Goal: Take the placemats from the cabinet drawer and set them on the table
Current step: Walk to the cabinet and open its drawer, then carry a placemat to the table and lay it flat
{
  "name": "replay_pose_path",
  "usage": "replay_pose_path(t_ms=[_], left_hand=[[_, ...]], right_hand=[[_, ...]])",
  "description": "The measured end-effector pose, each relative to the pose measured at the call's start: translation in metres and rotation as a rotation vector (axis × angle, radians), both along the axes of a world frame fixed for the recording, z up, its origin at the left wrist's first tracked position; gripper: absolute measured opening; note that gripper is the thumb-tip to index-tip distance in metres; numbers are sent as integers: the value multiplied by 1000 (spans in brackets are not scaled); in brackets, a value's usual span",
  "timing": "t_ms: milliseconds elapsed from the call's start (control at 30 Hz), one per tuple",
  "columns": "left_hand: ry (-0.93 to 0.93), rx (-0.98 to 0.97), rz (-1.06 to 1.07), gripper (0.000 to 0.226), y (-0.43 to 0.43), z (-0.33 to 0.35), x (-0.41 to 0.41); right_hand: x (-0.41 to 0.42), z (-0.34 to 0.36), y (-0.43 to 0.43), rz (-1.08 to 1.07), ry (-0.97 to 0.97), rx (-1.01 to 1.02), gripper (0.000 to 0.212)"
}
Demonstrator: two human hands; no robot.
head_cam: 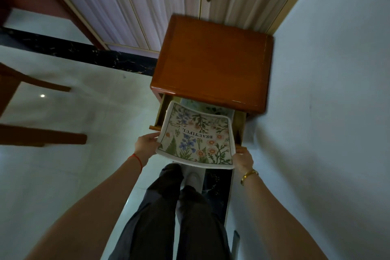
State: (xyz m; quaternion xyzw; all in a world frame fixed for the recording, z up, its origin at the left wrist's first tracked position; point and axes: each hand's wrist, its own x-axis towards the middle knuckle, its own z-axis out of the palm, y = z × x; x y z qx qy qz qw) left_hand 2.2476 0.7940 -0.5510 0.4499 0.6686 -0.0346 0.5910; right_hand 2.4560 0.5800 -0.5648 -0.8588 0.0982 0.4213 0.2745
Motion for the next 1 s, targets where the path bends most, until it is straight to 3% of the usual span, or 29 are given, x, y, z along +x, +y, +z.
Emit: replay_pose_path(t_ms=[133,300,433,767,1000], left_hand=[[-30,47,36,44,-21,42,-33],[-91,168,134,43,-44,106,-66],[-136,302,237,42,-50,149,-97],[-251,487,584,37,-47,233,-180],[-256,589,758,37,-35,256,-240]], right_hand=[[-21,47,-10,19,-6,44,16],[-44,94,-14,119,-41,115,28],[-60,132,1,152,-38,198,26],[-102,212,95,387,-55,463,20],[-147,257,158,565,-19,657,24]])
